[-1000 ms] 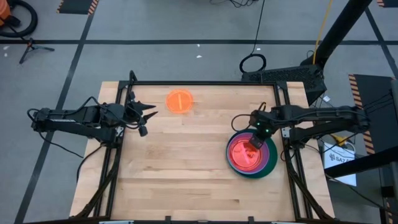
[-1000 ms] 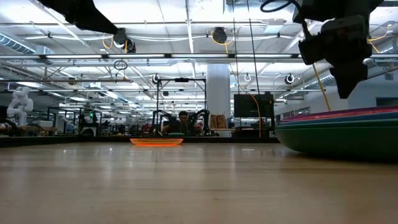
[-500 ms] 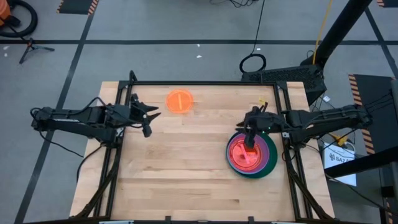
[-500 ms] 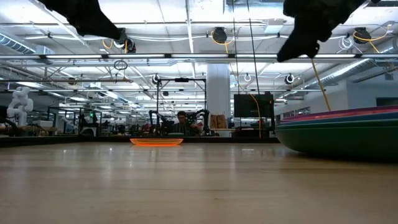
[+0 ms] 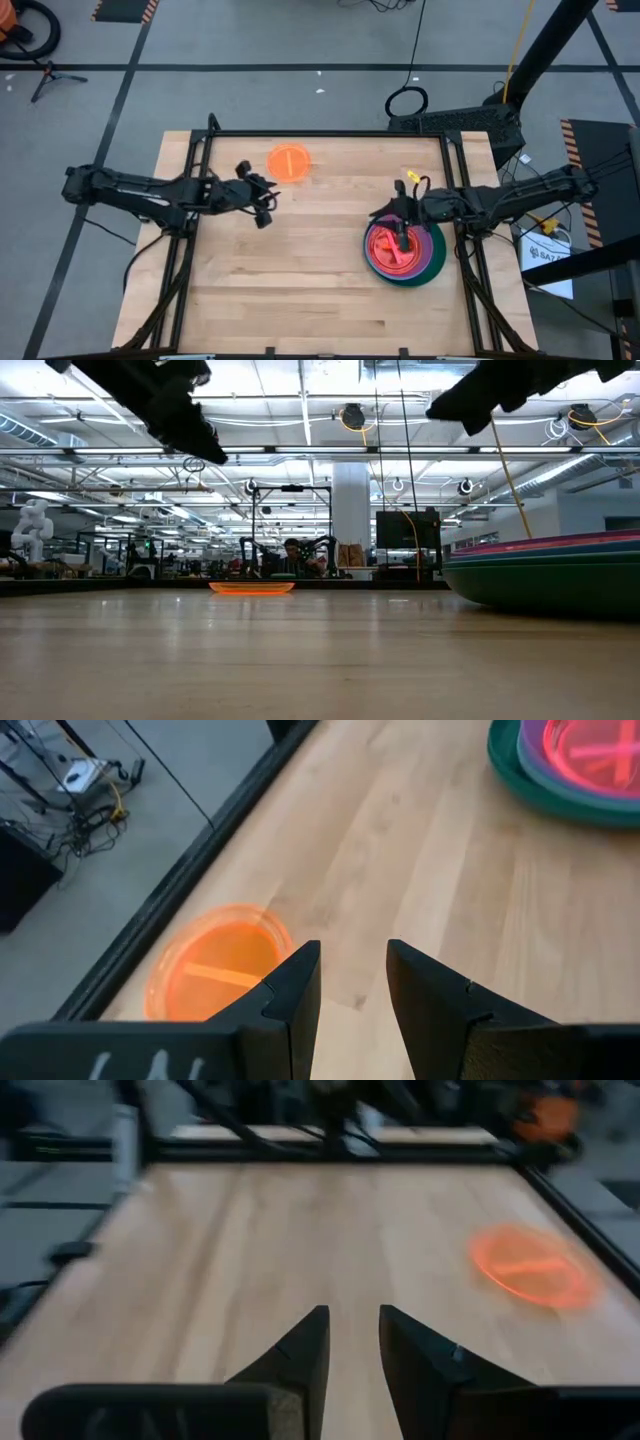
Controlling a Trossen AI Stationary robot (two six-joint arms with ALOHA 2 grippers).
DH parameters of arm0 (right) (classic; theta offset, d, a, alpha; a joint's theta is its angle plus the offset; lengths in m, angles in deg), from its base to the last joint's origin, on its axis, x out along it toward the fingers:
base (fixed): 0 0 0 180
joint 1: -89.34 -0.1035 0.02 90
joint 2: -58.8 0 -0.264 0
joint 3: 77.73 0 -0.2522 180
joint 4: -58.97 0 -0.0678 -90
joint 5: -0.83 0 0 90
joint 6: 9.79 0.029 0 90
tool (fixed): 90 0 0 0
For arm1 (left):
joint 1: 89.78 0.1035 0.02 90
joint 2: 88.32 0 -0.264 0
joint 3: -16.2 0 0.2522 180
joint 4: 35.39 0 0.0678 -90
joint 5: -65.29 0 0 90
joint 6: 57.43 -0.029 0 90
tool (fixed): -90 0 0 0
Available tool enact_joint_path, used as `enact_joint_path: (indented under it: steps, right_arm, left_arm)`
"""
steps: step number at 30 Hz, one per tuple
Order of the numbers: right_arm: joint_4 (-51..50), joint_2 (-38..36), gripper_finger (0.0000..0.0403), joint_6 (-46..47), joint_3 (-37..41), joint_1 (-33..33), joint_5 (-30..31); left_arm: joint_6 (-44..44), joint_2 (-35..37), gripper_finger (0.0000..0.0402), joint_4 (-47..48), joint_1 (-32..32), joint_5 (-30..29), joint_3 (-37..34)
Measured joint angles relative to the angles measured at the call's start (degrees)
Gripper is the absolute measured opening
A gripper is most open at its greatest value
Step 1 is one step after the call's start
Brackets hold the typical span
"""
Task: Stack plastic plates
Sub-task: Stack the small orange plate on top of the small pink plate
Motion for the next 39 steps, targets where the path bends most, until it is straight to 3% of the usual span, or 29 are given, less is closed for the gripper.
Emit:
enact_joint_path:
  steps: [8, 14, 23, 31, 39]
  right_arm:
    - [1.30, -5.99, 0.0086, -4.73, 0.59, -2.49, -1.98]
    - [1.05, -10.67, 0.0086, -8.18, 0.59, -4.72, -2.05]
    - [0.67, -11.13, 0.0086, -12.32, 0.59, -7.28, -2.11]
    - [7.51, -12.40, 0.0086, -18.73, 4.97, -7.62, -2.10]
    - [10.97, -20.18, 0.0086, -19.83, 10.20, -7.12, -2.10]
  left_arm:
    - [1.06, -10.22, 0.0124, -3.63, 1.68, 1.35, 0.00]
    - [2.38, -15.84, 0.0124, -6.87, 6.67, 7.42, 0.00]
    - [-2.10, -23.35, 0.0124, -15.86, 14.50, 15.05, 0.00]
    - [-6.12, -25.71, 0.0124, -17.05, 17.67, 14.45, 0.00]
    - [-7.36, -25.69, 0.0124, -18.17, 17.96, 14.21, 0.00]
